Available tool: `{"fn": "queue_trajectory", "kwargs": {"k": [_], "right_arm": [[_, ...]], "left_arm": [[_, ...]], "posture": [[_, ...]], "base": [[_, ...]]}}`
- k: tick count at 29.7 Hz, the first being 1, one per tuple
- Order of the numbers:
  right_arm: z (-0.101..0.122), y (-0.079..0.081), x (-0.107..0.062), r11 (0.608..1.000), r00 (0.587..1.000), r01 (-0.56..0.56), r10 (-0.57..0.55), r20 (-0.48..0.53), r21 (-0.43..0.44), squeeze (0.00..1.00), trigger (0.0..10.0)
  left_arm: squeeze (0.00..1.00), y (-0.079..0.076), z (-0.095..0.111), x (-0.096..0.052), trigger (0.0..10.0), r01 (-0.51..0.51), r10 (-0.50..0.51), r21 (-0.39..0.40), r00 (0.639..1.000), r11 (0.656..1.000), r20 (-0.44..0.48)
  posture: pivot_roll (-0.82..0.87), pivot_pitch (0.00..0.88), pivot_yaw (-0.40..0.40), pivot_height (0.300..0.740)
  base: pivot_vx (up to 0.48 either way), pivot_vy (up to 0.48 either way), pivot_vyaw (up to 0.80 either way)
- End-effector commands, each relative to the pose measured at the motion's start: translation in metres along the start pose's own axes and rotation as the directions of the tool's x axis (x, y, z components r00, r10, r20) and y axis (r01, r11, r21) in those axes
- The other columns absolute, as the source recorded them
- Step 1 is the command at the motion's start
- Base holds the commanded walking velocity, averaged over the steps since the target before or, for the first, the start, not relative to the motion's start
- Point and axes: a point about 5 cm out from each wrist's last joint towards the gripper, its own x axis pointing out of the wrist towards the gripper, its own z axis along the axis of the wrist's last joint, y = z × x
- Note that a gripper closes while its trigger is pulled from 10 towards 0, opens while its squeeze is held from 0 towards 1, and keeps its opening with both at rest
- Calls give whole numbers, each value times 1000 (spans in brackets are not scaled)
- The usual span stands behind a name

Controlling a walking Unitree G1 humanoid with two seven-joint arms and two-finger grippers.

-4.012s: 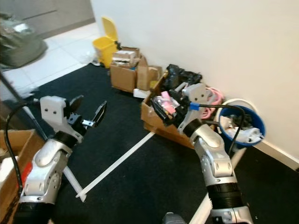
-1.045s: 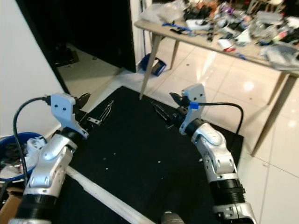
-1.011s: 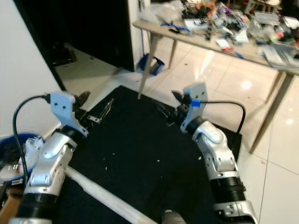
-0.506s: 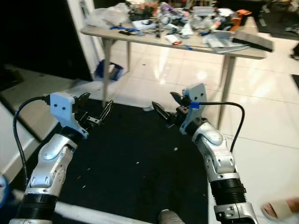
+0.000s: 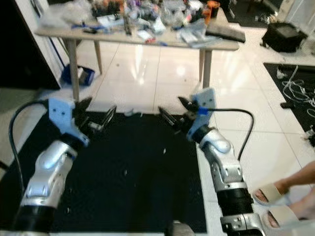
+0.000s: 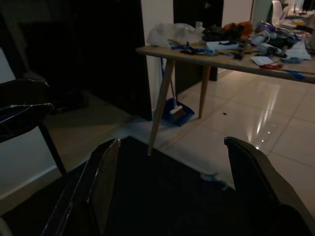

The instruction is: Picking trash to rubbish bin

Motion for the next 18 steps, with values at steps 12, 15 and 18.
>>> {"fn": "queue_trajectory", "kwargs": {"k": [12, 15, 18], "right_arm": [[-1, -2, -2, 1000, 1000, 12, -12, -6, -14, 0, 10000], [-1, -2, -2, 1000, 1000, 12, -12, -5, -16, 0, 10000], [-1, -2, -2, 1000, 1000, 13, -13, -6, -17, 0, 10000]], "left_arm": [[0, 1, -1, -2, 10000, 13, -13, 14, 1000, 1000, -16], [0, 1, -1, -2, 10000, 15, -15, 15, 1000, 1000, -18], [0, 1, -1, -2, 10000, 18, -17, 16, 1000, 1000, -18]], "posture": [[29, 0, 11, 740], [29, 0, 11, 740], [29, 0, 11, 740]], "base": [[297, 0, 0], [306, 0, 0], [306, 0, 0]]}}
